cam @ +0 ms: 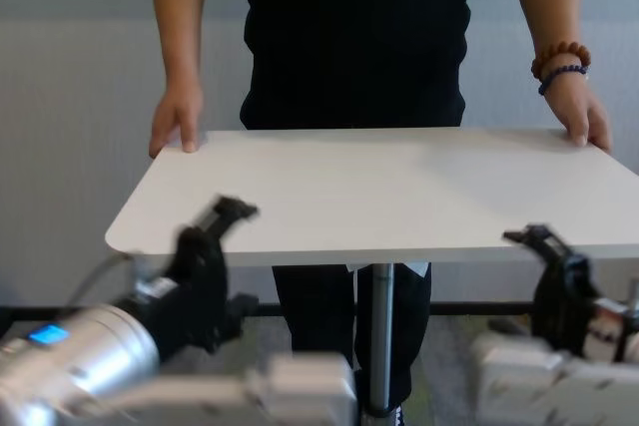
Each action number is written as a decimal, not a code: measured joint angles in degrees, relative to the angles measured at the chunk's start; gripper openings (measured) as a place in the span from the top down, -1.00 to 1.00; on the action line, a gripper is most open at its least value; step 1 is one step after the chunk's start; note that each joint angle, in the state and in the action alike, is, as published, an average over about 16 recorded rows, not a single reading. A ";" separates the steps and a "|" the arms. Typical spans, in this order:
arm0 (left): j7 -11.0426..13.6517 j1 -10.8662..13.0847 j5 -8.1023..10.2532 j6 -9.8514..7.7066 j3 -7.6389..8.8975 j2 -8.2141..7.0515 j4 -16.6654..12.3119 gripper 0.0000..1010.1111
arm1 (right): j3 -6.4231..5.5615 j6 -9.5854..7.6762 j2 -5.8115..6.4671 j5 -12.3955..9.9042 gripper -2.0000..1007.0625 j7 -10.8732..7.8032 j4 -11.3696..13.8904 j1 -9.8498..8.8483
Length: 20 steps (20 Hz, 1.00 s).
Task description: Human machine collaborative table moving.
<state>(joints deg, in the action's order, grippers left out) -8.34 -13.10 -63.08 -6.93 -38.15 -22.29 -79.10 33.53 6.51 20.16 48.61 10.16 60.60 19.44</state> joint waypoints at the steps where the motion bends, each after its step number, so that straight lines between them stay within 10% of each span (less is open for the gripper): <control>1: 0.39 0.97 1.98 1.12 1.02 -0.66 -1.81 -0.98 | -0.84 1.52 0.40 -2.16 -1.00 -0.74 1.27 -0.81; 11: 5.08 11.26 22.45 11.13 11.63 -6.45 -18.76 -0.98 | -7.22 13.39 2.37 -19.10 -1.00 -5.67 8.29 -5.69; 20: 7.29 19.59 32.39 14.33 18.66 -10.02 -26.52 -0.98 | -6.46 11.82 2.33 -16.62 -1.00 -4.63 7.95 -5.34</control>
<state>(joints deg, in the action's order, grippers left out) -1.05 6.50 -30.69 7.40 -19.48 -32.31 -105.61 27.07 18.32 22.50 31.99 5.53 68.55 14.10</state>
